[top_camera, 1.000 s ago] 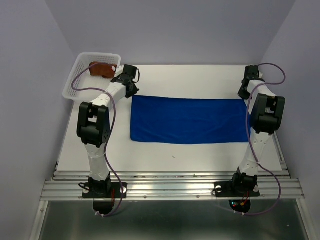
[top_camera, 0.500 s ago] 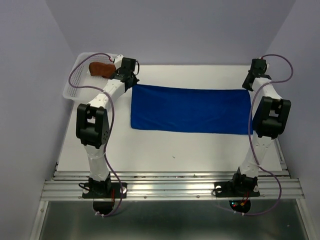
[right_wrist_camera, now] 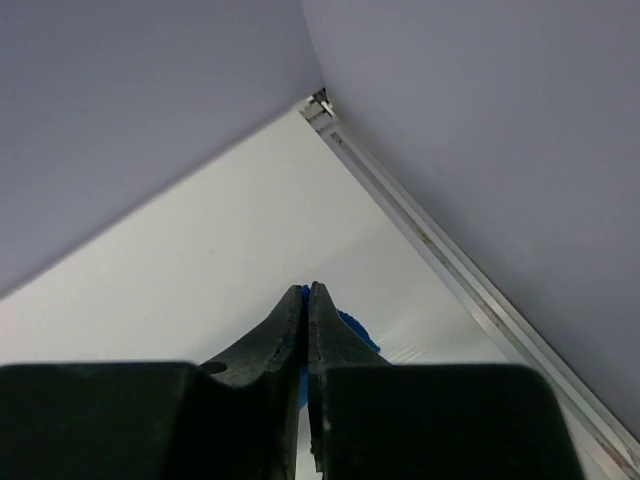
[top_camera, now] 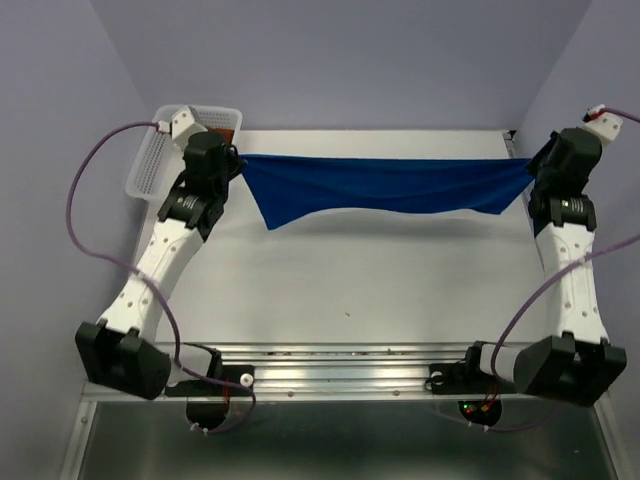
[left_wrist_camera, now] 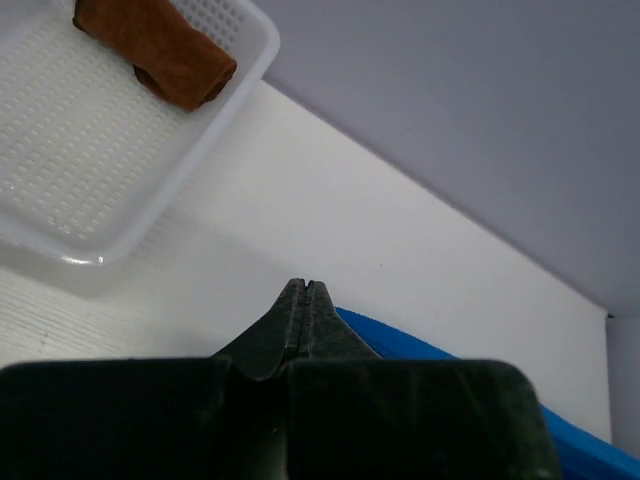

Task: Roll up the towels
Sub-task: Fold the towel

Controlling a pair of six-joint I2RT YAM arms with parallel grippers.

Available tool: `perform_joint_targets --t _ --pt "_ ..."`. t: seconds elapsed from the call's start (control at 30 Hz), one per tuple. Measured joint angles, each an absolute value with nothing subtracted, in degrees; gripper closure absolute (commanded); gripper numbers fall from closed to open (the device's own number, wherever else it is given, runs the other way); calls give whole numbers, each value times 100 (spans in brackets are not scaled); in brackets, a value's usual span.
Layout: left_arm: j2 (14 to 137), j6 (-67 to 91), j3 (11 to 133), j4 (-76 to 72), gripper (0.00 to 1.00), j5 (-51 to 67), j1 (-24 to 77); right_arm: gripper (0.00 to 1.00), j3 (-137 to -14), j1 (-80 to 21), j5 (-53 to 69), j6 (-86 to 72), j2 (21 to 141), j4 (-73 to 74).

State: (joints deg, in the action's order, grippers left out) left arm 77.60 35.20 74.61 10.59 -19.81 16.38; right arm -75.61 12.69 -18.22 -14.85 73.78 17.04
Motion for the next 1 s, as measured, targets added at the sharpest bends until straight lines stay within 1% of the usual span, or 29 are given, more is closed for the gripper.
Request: perform_joint_targets --t 0.17,0.27,0.4,0.53,0.6,0.7,0.87,0.9,0.93,0.97,1.0 --pt "6097 3522 6674 884 100 -2145 1706 99 -6834 1269 -1846 -1588 5957 1660" --pt "5199 3562 6265 856 100 -2176 1734 99 -6639 1271 -1848 -1605 5186 1850" --pt "4504 3612 5957 805 100 -2174 1756 99 -6587 1271 -1870 -1610 4399 1914" --pt "4499 3632 5959 657 100 -2211 1761 99 -6595 1271 -2038 -1605 4254 1879" --pt "4884 3636 6084 650 100 -2248 1763 99 -6622 1271 -2095 -1599 4593 1885" --pt "6093 3649 6578 655 100 -2281 1763 99 -6726 1271 -2097 -1581 5612 1870" --pt "8283 3651 7179 628 100 -2268 1734 99 -6945 1288 -1988 -1448 8009 1789" --pt "8663 3649 7269 624 100 -2246 1726 99 -6989 1297 -1951 -1420 8267 1776" --pt "9177 3647 7448 685 100 -2211 1712 99 -7133 1308 -1861 -1367 8851 1745" --pt "9443 3642 7548 714 100 -2178 1712 99 -7269 1310 -1798 -1345 9227 1726" --pt "10012 3625 7819 755 100 -2143 1708 99 -7467 1315 -1739 -1302 9631 1761"
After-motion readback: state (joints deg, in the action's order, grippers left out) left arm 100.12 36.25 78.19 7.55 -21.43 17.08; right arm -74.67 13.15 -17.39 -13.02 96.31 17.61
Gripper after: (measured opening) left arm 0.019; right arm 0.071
